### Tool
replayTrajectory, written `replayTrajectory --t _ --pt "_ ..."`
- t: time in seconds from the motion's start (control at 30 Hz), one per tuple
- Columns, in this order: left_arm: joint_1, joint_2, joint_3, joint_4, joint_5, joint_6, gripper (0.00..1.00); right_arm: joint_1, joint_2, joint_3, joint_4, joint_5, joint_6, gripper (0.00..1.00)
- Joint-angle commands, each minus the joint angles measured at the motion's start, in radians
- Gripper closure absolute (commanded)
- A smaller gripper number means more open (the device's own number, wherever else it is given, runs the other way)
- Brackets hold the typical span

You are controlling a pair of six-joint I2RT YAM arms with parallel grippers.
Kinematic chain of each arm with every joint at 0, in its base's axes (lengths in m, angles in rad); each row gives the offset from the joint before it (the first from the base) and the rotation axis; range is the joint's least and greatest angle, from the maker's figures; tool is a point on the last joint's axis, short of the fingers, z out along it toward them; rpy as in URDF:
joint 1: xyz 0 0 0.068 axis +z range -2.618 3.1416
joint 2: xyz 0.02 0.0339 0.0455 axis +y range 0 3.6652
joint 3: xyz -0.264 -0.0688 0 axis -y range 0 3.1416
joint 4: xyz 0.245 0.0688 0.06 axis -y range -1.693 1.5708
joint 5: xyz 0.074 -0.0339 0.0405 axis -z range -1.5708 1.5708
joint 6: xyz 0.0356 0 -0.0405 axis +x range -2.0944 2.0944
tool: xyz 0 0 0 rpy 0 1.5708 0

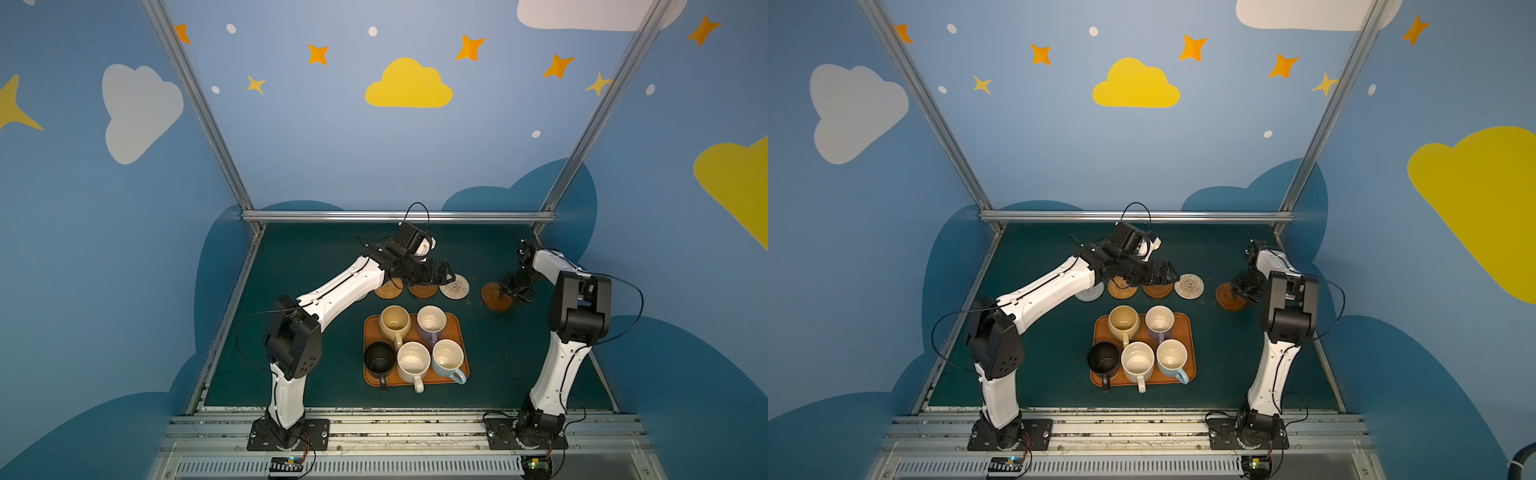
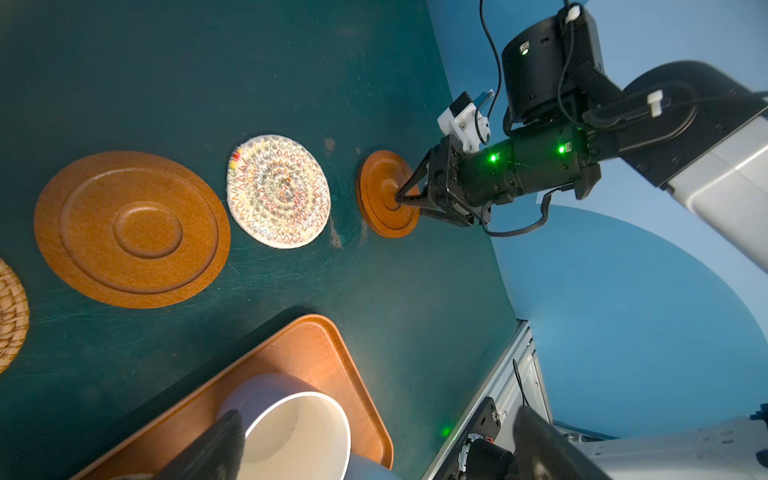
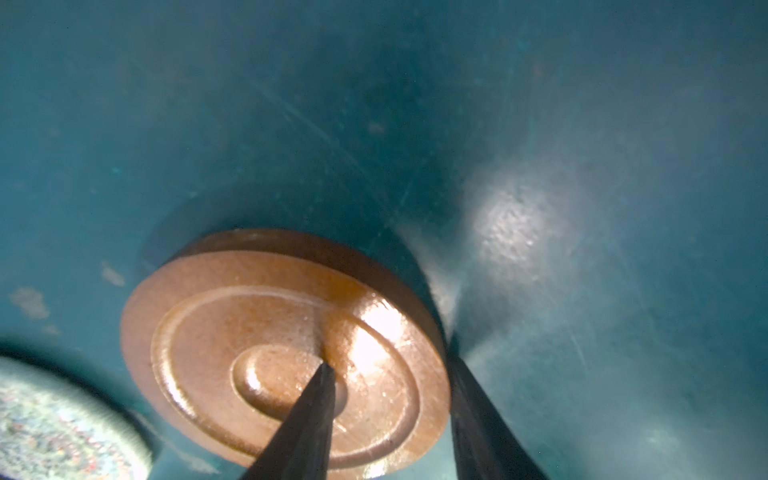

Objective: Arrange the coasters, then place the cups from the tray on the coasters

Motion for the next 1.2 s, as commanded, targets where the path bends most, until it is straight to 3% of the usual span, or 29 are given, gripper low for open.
replayTrajectory --t 0.0,0.6,0.83,0.97,1.17 --pt "0.006 0.010 0.017 -0.014 -0.003 0.015 0.00 0.030 0.064 0.037 -0.023 -0.001 0.010 0.56" --pt "0.006 0.002 0.002 0.009 0.007 0.003 0.00 0.063 0.109 0.151 -0.074 0.008 -0.008 0.55" --pt "0.005 -0.007 0.002 0.007 -0.002 0.000 0.00 0.073 0.041 0.153 -0.074 0.010 -0.021 0.44" --pt "0.009 -0.018 0.012 -0.010 -0.017 0.011 0.00 0.077 -0.017 0.155 -0.084 0.018 -0.032 0.31" --pt "0.024 -0.051 0.010 -0.043 -0.041 0.023 0.00 0.081 -0.126 0.125 -0.105 0.052 -0.035 0.23"
